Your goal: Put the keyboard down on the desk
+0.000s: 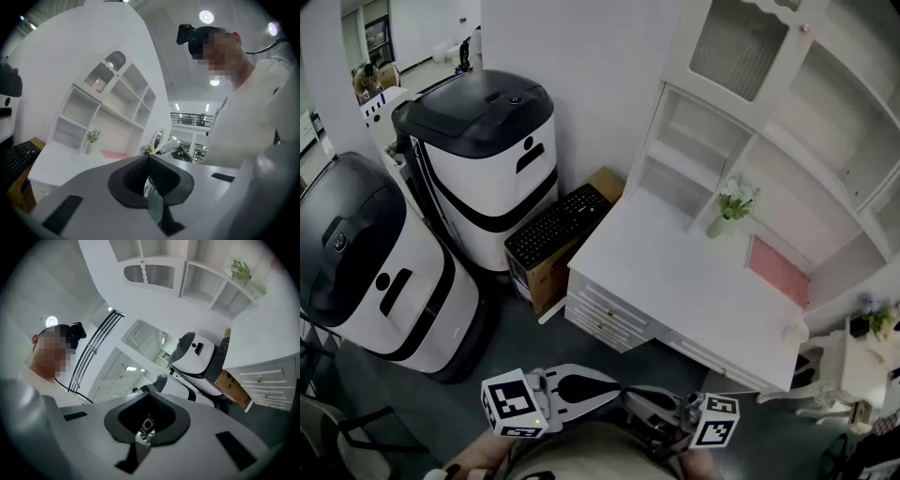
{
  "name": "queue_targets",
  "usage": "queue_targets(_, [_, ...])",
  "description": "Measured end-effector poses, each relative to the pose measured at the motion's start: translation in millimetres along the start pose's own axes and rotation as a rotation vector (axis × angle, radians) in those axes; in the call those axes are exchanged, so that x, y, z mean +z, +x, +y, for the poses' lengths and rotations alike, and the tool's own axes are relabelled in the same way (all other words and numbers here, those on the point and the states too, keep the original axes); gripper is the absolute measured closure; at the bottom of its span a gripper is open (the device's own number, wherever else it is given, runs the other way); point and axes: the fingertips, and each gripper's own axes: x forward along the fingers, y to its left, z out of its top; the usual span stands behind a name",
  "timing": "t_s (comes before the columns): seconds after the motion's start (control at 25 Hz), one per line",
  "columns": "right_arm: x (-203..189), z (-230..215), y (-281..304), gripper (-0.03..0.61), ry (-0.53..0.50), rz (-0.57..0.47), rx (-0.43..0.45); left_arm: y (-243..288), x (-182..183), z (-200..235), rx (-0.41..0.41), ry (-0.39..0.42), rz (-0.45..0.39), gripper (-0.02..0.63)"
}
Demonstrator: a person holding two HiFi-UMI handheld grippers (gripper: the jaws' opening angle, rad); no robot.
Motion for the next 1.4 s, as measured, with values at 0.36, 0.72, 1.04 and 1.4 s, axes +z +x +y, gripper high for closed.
queue_targets(0.36, [-13, 9, 15, 0.555, -0.005, 0.011, 0.025, -27, 1, -1, 0.004, -0.027, -0.018, 0.601])
queue_targets(0.72, [3, 2, 24, 0.555, -0.01, 0.097, 0.131, -22, 10, 19, 0.117, -0.041, -0.058, 0.601])
queue_targets(1.04, [55, -20, -3, 0.557, -0.019, 0.174, 0.266, 32, 19, 61, 0.281, -0.134, -0.093, 0.601])
queue_targets(1.4, [96, -53, -25, 0.555, 0.022, 0.273, 0.349, 94, 38, 90, 0.424, -0.004, -0.04, 0.601])
